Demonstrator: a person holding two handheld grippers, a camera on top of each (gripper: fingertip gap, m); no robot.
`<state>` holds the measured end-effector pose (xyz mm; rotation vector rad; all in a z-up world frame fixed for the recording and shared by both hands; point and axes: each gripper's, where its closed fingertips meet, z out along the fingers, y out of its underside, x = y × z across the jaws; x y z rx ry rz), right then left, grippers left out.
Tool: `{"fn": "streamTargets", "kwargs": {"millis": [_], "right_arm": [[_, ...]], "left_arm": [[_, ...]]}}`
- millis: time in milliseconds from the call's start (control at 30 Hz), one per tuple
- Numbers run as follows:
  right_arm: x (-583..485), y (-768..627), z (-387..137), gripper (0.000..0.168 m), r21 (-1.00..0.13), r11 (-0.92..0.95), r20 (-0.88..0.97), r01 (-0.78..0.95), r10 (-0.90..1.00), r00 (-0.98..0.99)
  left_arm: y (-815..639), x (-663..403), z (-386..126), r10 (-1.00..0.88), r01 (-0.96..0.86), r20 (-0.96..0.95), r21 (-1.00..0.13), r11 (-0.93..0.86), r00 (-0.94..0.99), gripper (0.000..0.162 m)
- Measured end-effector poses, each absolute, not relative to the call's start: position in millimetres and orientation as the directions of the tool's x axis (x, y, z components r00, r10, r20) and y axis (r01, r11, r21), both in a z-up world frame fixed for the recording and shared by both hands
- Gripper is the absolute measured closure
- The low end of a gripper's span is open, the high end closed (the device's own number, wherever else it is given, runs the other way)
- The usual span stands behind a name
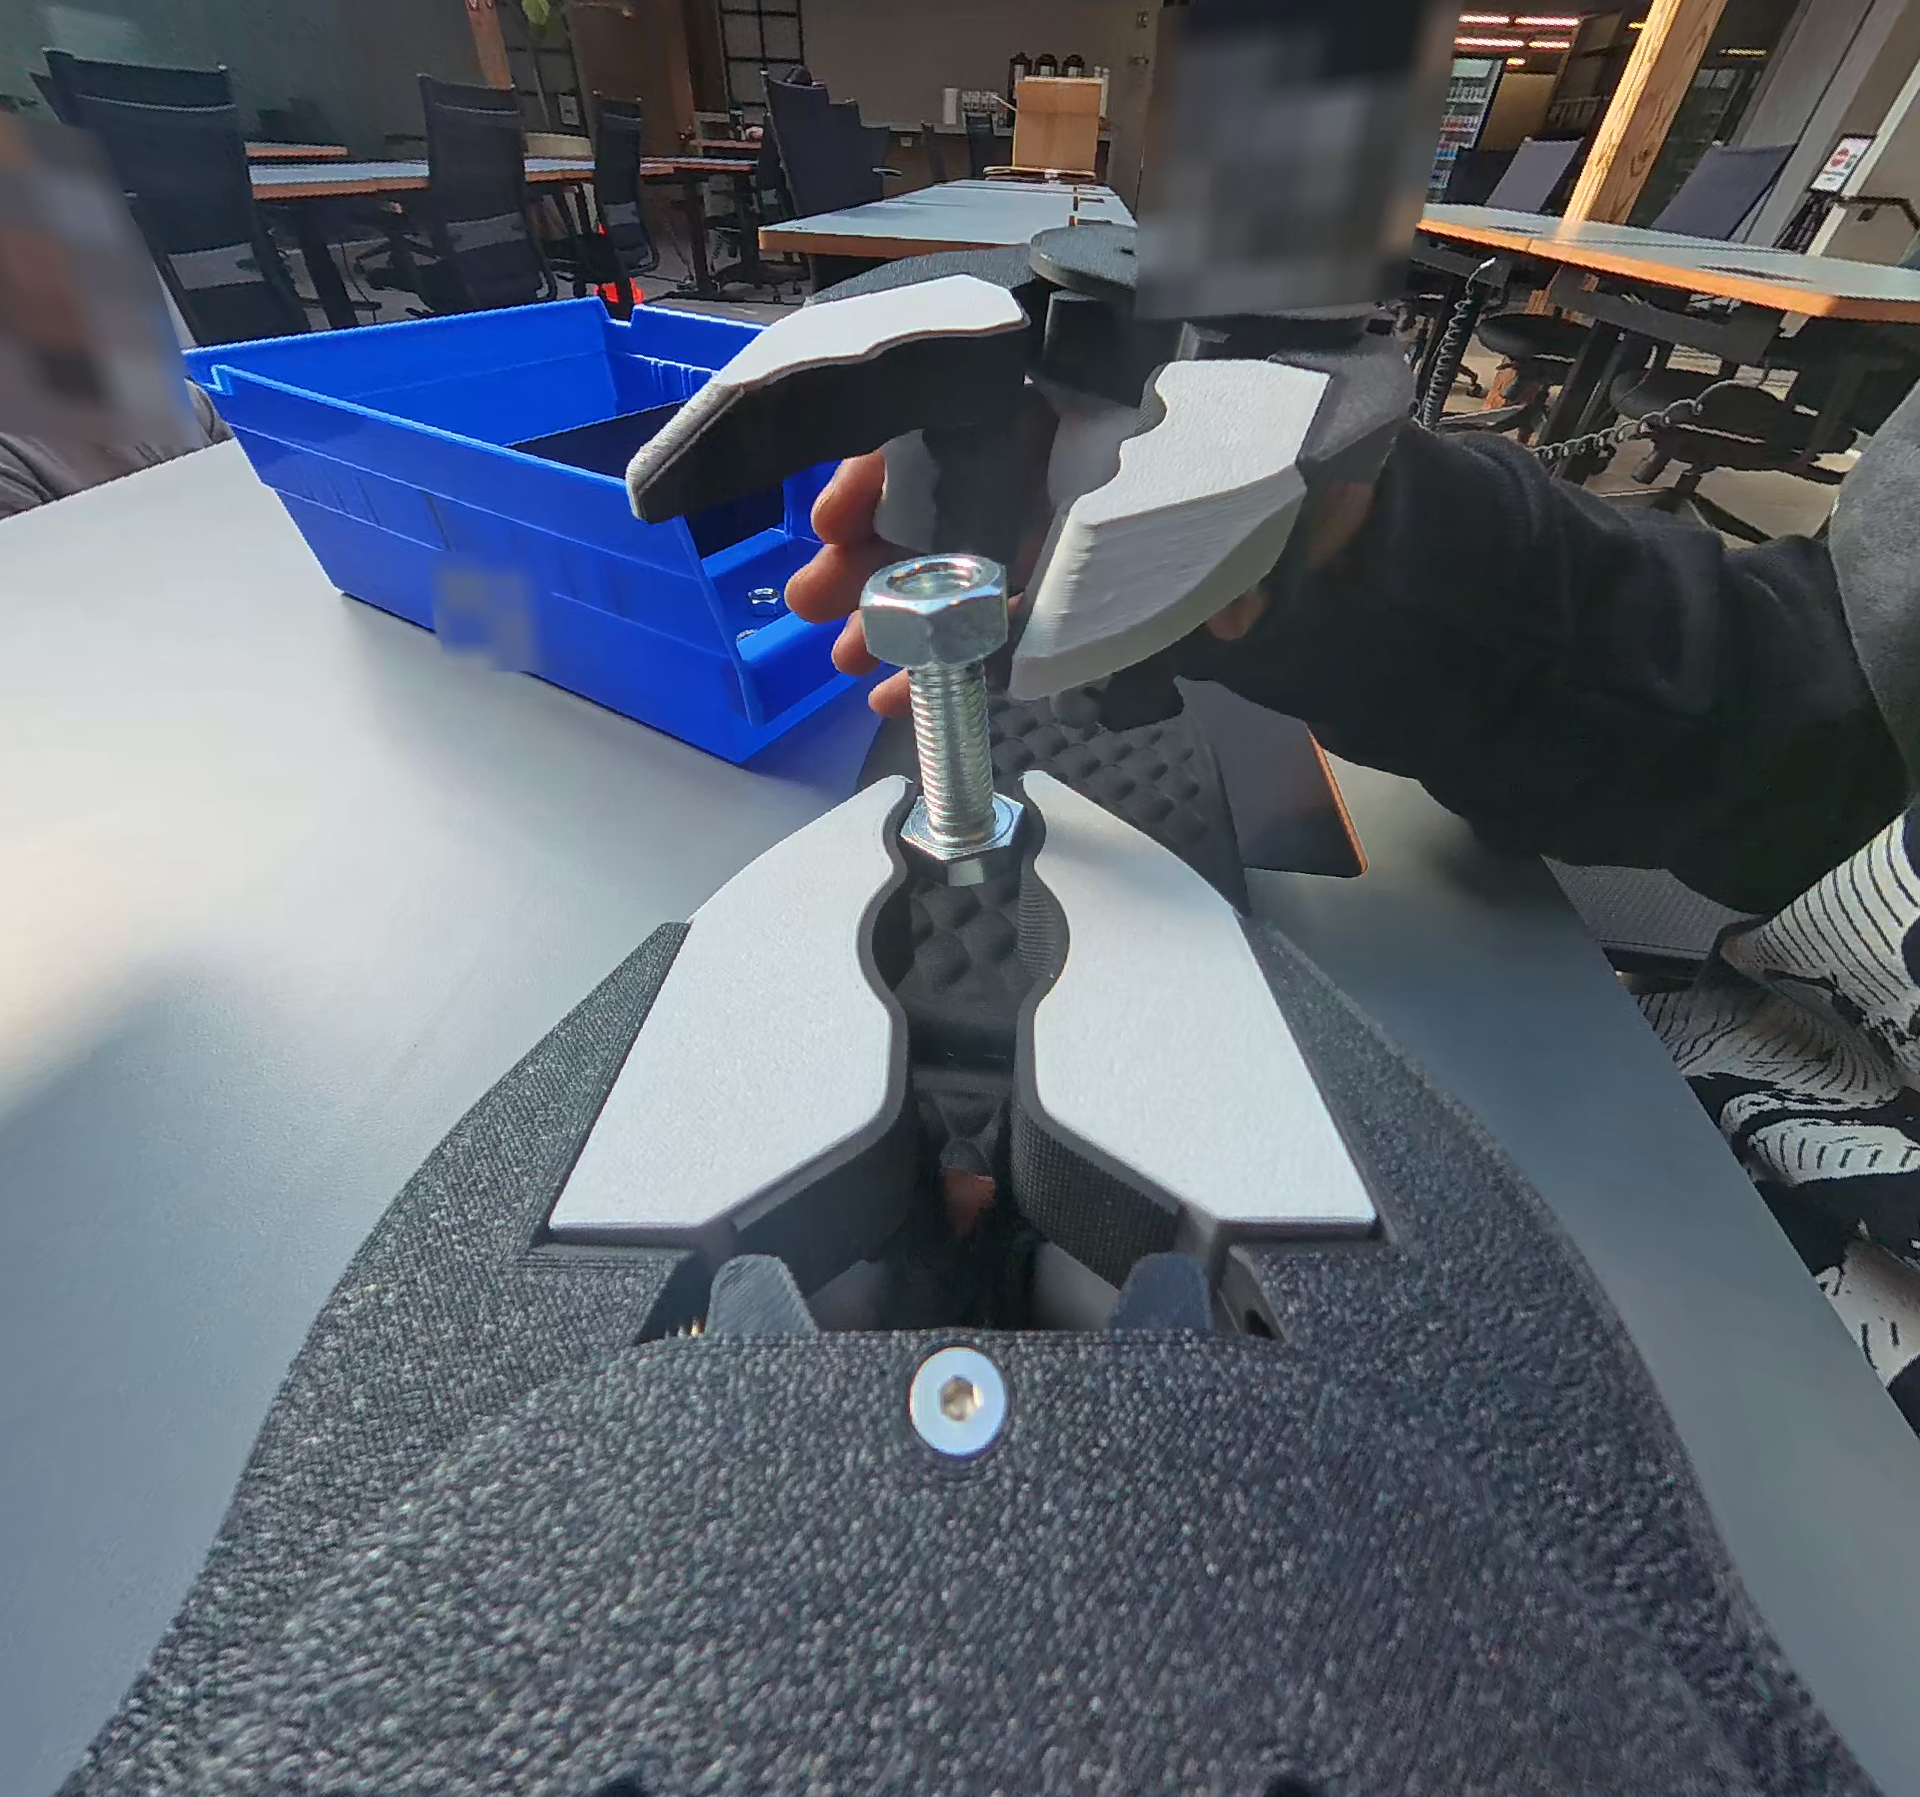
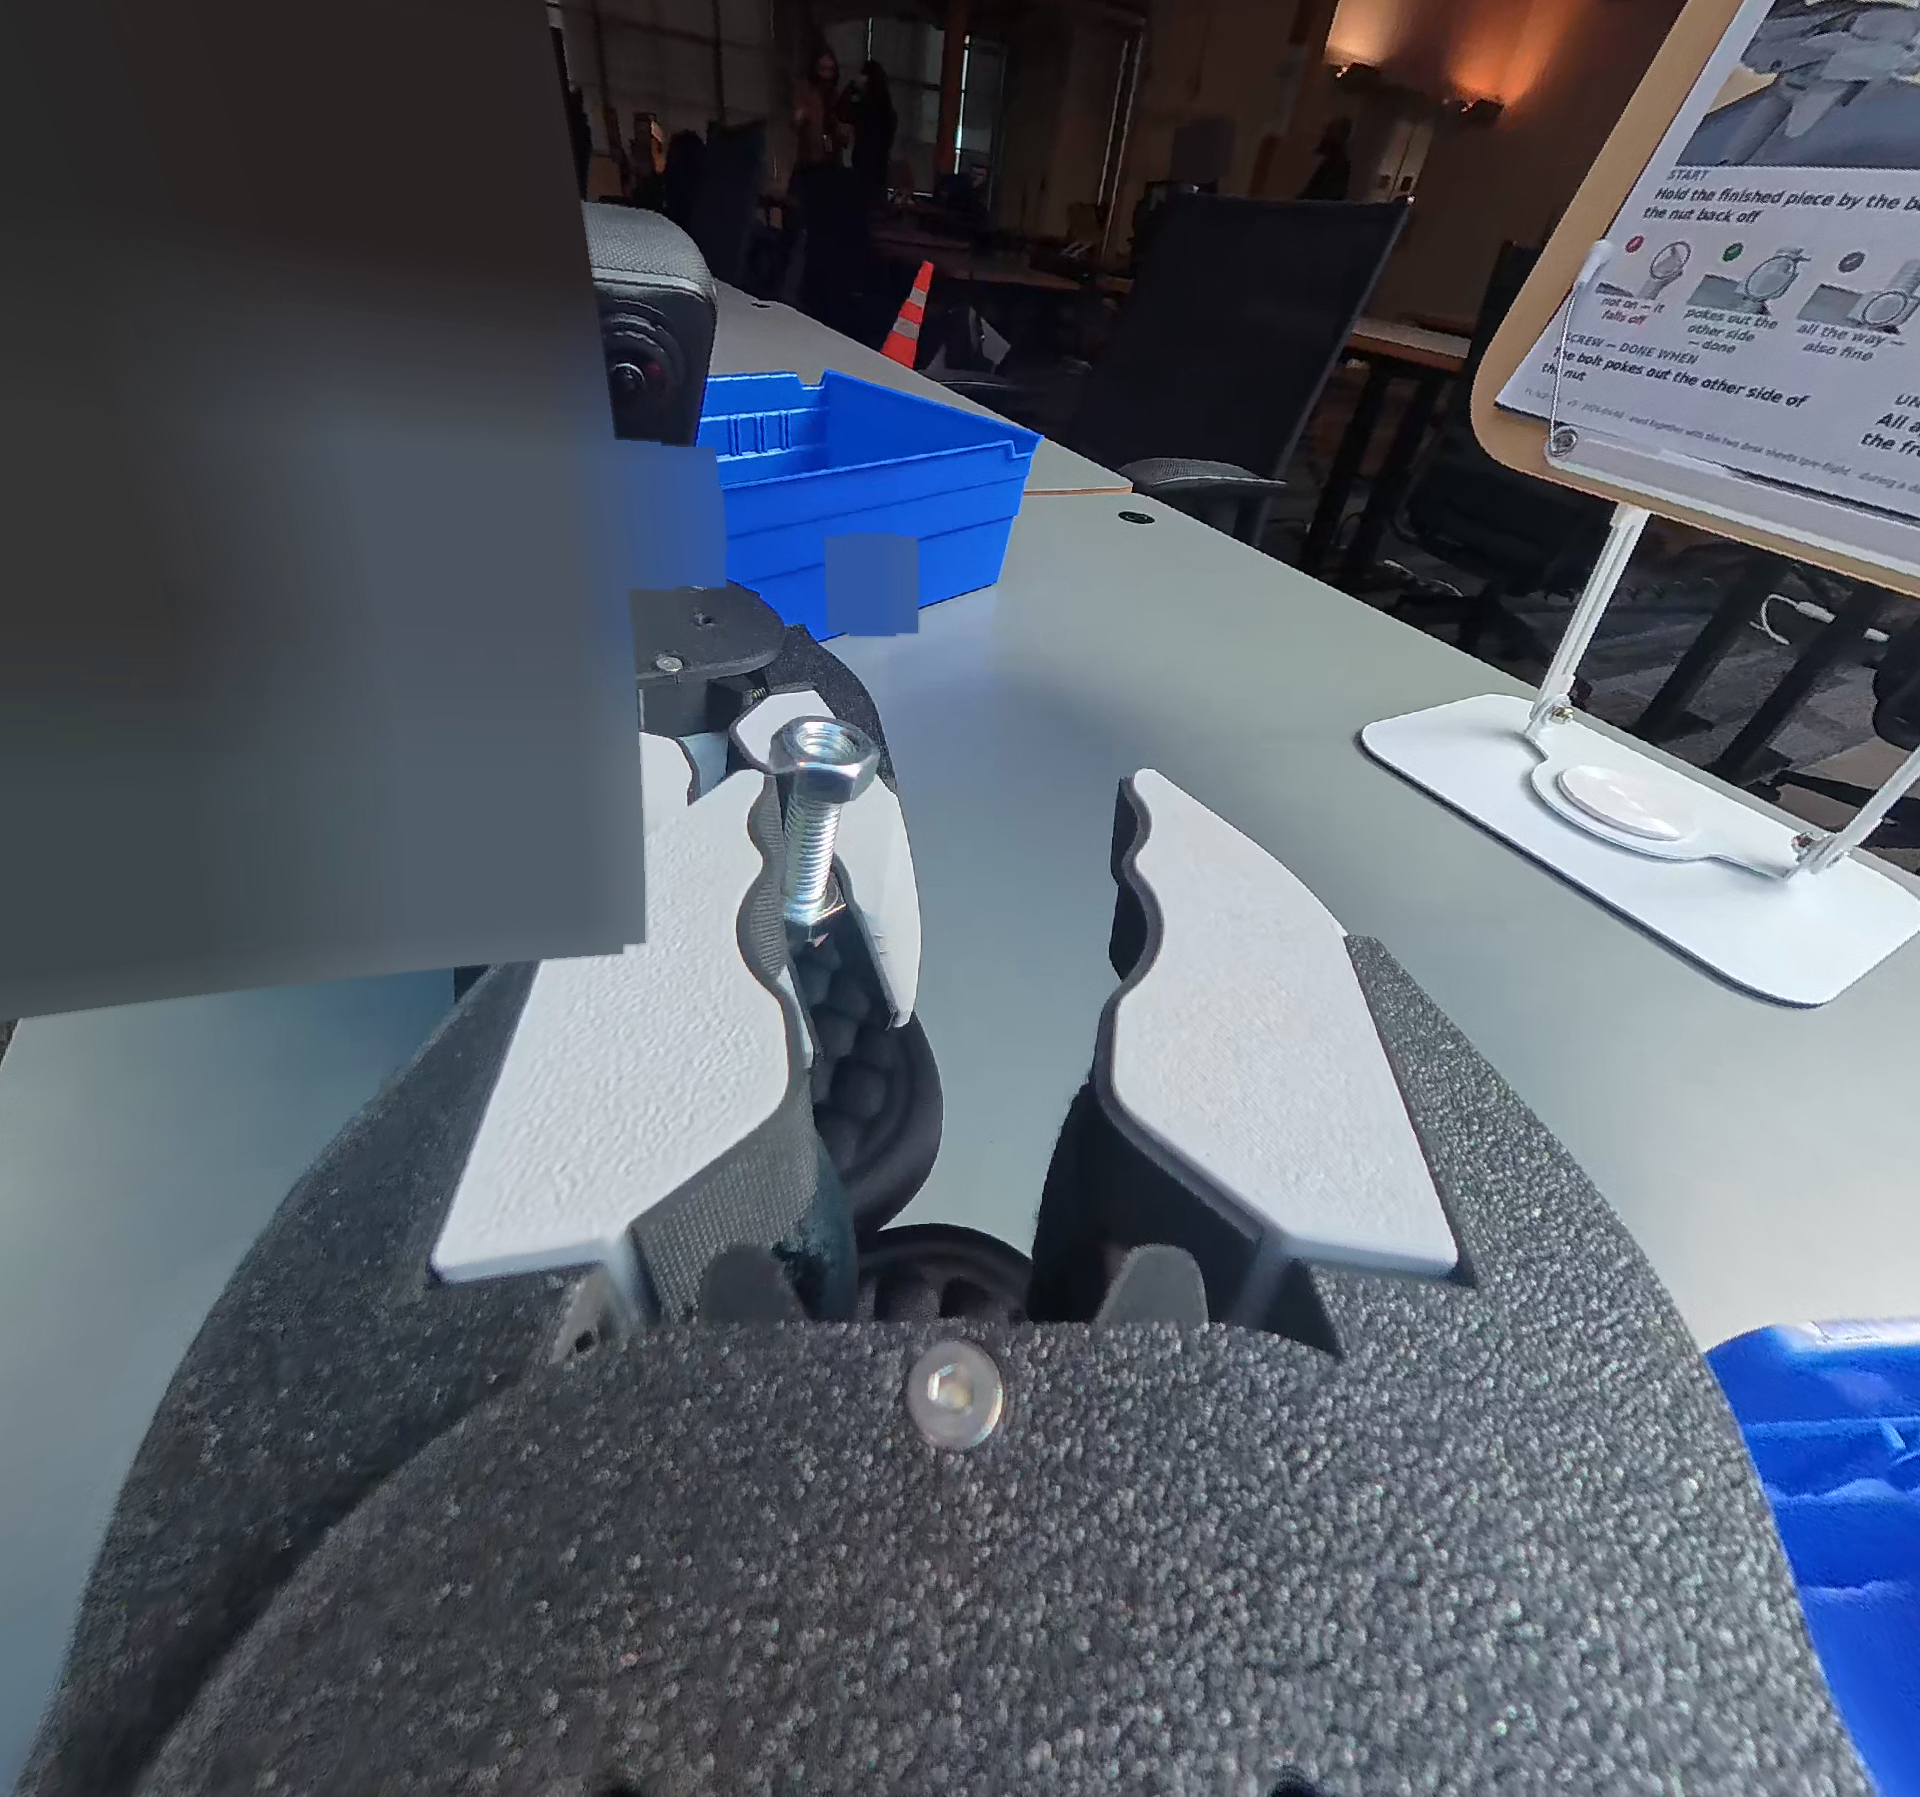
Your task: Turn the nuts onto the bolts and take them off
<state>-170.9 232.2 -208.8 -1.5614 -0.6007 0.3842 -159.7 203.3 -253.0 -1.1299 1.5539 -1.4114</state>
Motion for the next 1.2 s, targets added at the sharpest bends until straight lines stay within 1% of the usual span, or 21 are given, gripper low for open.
{"fn": "streamTargets", "kwargs": {"millis": [100,233,300,367,433,467,567,667,800,967,1033,1100,1200], "right_arm": [[-163.9,231.4,-209.1,0.113,-0.991,-0.011,0.105,0.135,0.569,0.816],[-162.0,225.8,-211.9,0.113,-0.989,-0.03,0.099,0.145,0.59,0.802],[-160.3,223.0,-214.8,0.113,-0.979,-0.046,0.131,0.199,0.608,0.783],[-159.5,219.1,-214.8,0.113,-0.953,-0.059,0.187,0.296,0.657,0.73],[-160.6,213.2,-212.5,0.113,-0.895,-0.074,0.246,0.439,0.74,0.626],[-160.6,210.0,-211.7,0.112,-0.848,-0.086,0.265,0.523,0.786,0.558],[-158.5,208.6,-204.3,0.112,-0.661,-0.071,0.298,0.747,0.889,0.348],[-167.9,212.6,-195.2,0.119,-0.505,0.007,0.268,0.863,0.952,0.149],[-187.9,209.7,-197.4,0.124,-0.381,0.125,0.158,0.916,0.985,-0.068],[-189.4,212.3,-212.2,0.134,-0.259,0.164,0.065,0.952,0.986,-0.153],[-189.3,210.6,-216.6,0.14,-0.232,0.179,0.042,0.956,0.984,-0.174],[-190.4,212.0,-218.7,0.149,-0.22,0.191,0.048,0.957,0.982,-0.185],[-191.4,210.0,-218.3,0.15,-0.214,0.229,0.052,0.95,0.973,-0.223]], "left_arm": [[203.8,-160.3,-251.6,-0.94,-0.119,0.042,-0.993,-0.002,-0.338,0.147],[202.8,-160.1,-252.4,-0.94,-0.124,0.036,-0.992,0.007,-0.339,0.147],[202.7,-160.2,-252.2,-0.94,-0.123,0.037,-0.992,0.006,-0.339,0.147],[202.8,-160.2,-252.0,-0.94,-0.124,0.039,-0.992,0.003,-0.339,0.147],[202.4,-160.1,-252.5,-0.94,-0.127,0.038,-0.992,0.006,-0.34,0.147],[202.1,-160.1,-252.8,-0.939,-0.129,0.037,-0.992,0.008,-0.341,0.147],[201.2,-159.8,-253.5,-0.939,-0.135,0.032,-0.991,0.015,-0.342,0.147],[200.7,-159.7,-254.2,-0.94,-0.138,0.028,-0.99,0.021,-0.341,0.147],[200.4,-159.4,-254.8,-0.939,-0.143,0.03,-0.989,0.021,-0.341,0.147],[199.2,-159.6,-255.6,-0.936,-0.149,0.033,-0.989,0.021,-0.35,0.147],[198.3,-159.7,-255.9,-0.935,-0.152,0.033,-0.988,0.023,-0.354,0.147],[196.9,-159.8,-256.7,-0.932,-0.156,0.03,-0.987,0.029,-0.362,0.147],[194.7,-160.1,-257.5,-0.928,-0.16,0.023,-0.986,0.039,-0.372,0.147]]}}
